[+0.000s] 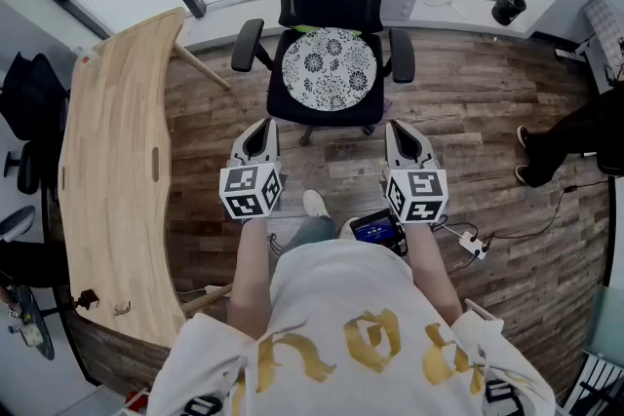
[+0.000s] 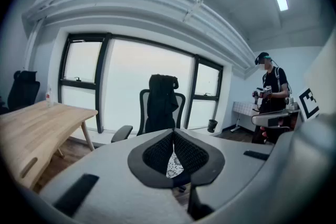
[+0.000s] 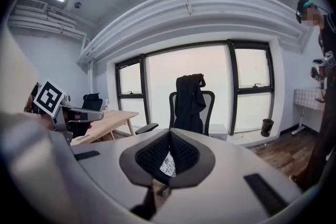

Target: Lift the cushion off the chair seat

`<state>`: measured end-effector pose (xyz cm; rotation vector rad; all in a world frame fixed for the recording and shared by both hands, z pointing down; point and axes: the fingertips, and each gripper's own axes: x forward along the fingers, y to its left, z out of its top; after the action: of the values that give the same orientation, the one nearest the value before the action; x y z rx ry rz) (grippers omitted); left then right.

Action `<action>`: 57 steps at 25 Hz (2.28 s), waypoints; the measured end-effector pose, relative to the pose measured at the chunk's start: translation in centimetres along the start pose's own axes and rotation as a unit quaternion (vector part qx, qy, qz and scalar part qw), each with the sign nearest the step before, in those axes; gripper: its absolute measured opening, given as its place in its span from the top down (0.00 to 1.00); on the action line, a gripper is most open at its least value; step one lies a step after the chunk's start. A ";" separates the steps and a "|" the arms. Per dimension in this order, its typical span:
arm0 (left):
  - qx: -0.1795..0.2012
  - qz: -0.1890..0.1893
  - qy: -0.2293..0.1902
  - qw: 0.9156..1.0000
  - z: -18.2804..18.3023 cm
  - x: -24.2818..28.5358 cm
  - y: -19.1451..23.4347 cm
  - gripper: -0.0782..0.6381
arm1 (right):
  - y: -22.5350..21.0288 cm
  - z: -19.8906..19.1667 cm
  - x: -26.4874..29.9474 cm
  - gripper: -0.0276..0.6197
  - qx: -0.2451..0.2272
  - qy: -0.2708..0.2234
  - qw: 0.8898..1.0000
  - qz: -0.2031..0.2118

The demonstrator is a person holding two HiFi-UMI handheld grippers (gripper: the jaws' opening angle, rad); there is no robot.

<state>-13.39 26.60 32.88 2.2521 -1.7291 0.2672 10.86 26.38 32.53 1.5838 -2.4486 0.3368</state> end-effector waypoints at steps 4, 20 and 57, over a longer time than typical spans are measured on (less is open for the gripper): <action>-0.040 -0.028 -0.009 0.999 0.2 -0.1 -0.6 0.88 | 0.3 -0.2 0.1 0.94 0.001 0.002 1.000 0.002; -0.138 -0.135 -0.052 0.980 2.9 -0.9 -3.8 0.88 | -1.2 0.6 -1.1 0.94 0.048 -0.027 0.998 0.005; -0.009 -0.008 0.038 0.999 2.9 17.1 3.4 0.88 | -9.8 0.3 13.3 0.94 0.044 0.037 0.998 -0.028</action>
<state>-12.26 9.23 35.95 2.2118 -1.6687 0.3277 14.43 10.85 36.96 1.6403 -2.3599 0.4913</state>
